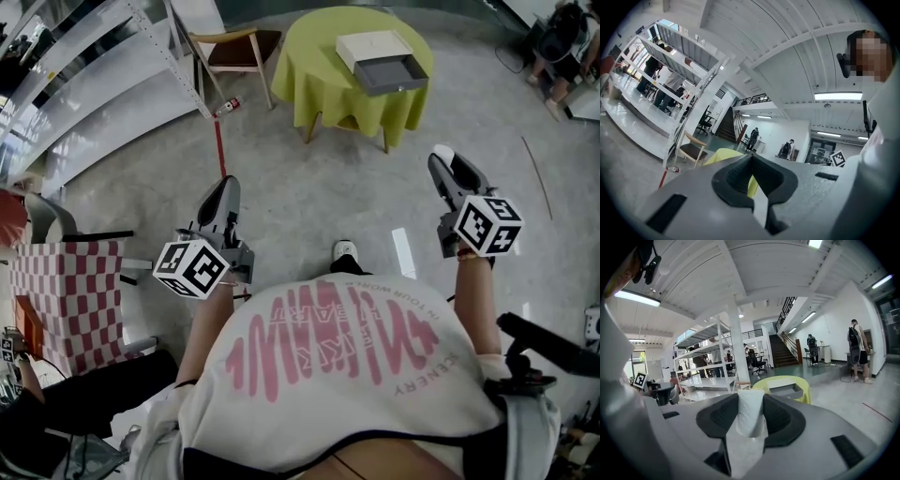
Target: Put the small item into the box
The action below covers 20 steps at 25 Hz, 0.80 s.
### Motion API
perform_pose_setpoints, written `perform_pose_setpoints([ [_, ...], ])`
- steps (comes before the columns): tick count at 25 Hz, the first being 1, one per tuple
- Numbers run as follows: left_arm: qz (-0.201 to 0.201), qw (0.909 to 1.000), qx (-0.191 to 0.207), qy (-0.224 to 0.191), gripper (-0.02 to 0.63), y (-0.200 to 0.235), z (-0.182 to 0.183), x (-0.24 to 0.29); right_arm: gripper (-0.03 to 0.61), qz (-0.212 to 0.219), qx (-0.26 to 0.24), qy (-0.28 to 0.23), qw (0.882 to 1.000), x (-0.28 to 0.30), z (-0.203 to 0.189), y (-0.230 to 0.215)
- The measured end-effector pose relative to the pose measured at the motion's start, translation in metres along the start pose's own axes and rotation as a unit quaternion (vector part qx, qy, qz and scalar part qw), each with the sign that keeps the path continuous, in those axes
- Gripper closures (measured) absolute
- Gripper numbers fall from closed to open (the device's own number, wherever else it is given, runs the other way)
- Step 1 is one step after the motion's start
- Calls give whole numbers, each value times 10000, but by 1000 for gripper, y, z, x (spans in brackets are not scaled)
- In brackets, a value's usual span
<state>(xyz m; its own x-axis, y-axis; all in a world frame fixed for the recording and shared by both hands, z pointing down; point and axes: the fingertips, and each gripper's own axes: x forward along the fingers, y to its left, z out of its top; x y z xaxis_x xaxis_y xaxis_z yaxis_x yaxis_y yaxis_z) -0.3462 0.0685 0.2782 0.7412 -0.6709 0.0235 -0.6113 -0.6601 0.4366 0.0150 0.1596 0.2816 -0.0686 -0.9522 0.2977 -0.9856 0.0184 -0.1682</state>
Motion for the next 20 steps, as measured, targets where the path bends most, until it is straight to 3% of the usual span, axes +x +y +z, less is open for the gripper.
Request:
perform_pose_setpoints([
  [8, 60, 9999, 82, -113, 607, 3, 19, 60, 411, 209, -30, -58, 9998, 52, 31, -32],
  [20, 27, 10000, 14, -73, 607, 4, 16, 160, 411, 272, 144, -73, 9995, 114, 57, -98],
])
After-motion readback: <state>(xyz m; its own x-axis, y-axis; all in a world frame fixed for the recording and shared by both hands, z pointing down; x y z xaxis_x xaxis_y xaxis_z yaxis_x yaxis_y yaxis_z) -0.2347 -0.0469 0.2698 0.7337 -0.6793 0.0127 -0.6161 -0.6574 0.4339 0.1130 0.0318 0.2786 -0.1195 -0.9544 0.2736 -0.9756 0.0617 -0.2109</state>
